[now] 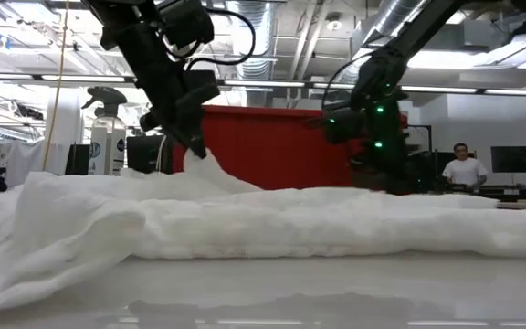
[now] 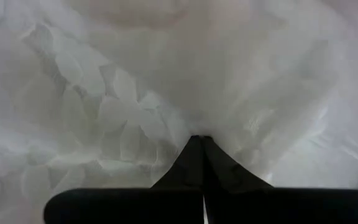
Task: Fold Laundry from Bin
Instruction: Fold the white blouse
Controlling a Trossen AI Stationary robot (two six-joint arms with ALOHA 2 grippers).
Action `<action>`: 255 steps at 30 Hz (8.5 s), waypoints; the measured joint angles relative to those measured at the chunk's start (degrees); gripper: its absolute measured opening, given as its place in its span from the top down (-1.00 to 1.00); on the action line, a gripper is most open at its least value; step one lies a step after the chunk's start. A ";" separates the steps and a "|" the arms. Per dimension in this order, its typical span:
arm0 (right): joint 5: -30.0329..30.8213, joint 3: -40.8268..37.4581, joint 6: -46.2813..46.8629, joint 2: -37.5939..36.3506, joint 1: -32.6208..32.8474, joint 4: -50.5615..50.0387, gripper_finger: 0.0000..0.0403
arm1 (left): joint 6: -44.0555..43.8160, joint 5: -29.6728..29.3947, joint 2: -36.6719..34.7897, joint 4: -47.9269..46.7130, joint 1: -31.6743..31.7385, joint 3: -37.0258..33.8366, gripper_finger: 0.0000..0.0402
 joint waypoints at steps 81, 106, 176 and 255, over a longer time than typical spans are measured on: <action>-8.14 -0.71 12.65 -22.19 36.83 -5.09 0.91 | -52.17 16.83 -12.51 -36.57 -26.19 -19.99 1.00; -9.54 -0.74 8.14 -22.19 32.33 -1.65 0.87 | -48.55 -3.71 -24.09 -10.47 -14.32 -20.92 1.00; 6.55 5.58 20.44 -28.30 50.34 -10.56 0.42 | -27.45 -9.35 -34.05 3.29 -34.98 -7.32 0.80; -19.96 3.09 -65.14 -4.40 -14.56 1.48 -0.10 | 11.40 21.35 8.99 -3.66 29.04 -4.81 0.96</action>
